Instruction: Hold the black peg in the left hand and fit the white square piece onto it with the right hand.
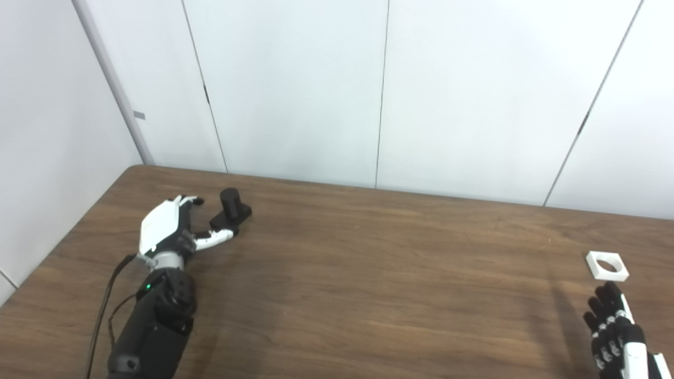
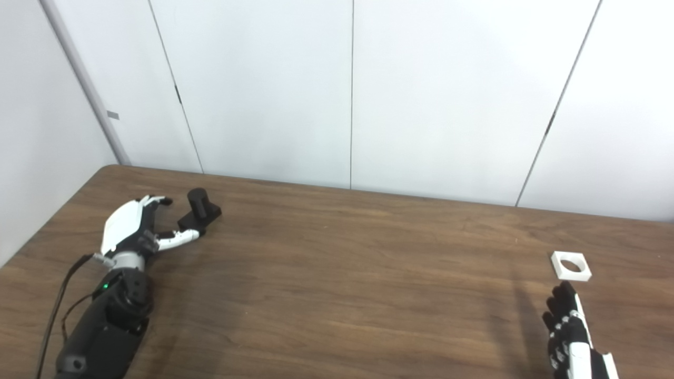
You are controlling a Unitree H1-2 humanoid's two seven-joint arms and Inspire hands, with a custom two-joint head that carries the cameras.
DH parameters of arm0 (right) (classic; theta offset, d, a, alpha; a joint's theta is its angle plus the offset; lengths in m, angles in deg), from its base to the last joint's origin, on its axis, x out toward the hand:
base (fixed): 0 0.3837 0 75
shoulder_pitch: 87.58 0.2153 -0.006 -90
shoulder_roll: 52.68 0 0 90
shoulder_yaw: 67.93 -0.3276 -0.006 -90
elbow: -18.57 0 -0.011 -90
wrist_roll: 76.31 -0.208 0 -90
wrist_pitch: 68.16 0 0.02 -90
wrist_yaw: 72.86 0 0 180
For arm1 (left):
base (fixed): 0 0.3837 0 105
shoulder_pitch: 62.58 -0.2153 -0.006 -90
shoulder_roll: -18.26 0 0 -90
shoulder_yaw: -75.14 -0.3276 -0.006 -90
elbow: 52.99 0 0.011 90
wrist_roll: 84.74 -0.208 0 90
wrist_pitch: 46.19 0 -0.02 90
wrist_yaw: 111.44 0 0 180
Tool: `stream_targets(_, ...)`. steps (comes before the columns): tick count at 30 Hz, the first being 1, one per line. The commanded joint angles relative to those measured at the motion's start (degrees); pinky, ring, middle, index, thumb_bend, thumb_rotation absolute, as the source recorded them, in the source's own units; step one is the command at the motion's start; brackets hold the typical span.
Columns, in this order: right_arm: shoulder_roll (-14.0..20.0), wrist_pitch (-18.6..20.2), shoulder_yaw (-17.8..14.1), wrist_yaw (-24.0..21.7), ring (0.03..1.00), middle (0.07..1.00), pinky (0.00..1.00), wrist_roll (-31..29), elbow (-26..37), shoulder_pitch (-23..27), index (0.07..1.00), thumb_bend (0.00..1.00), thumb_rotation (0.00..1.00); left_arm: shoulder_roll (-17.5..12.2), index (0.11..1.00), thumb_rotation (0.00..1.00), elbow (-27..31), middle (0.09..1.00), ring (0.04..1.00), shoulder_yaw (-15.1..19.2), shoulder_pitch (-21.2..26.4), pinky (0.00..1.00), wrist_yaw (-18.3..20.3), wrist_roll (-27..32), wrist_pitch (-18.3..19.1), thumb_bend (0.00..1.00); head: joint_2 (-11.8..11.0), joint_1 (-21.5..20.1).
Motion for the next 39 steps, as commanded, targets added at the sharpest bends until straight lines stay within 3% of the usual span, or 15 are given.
stream_targets(1,-0.4,-0.8,-0.2,0.1,0.999,0.992,1.00,-0.2,-2.0,-1.6,0.999,0.46,1.00,-1.7,0.827,0.41,-0.4,0.956,1.000,-0.4,2.9,1.00,-1.4,-0.8,0.3,0.87,0.1,0.0)
stream_targets(20,-0.7,-0.6,0.2,0.4,0.995,0.989,1.00,-0.4,-1.4,-1.6,0.994,0.46,1.00,-1.8,0.776,0.40,-8.5,0.928,0.994,-3.9,8.2,1.00,-1.3,0.8,2.1,0.86,0.3,-0.5)
stream_targets(39,-0.7,-1.3,0.2,0.4,0.992,0.989,1.00,-0.2,-2.3,-1.1,1.000,0.47,1.00,-2.5,0.706,0.34,-10.7,0.897,0.963,-4.5,9.0,1.00,-0.6,0.7,2.7,0.84,0.7,-0.2)
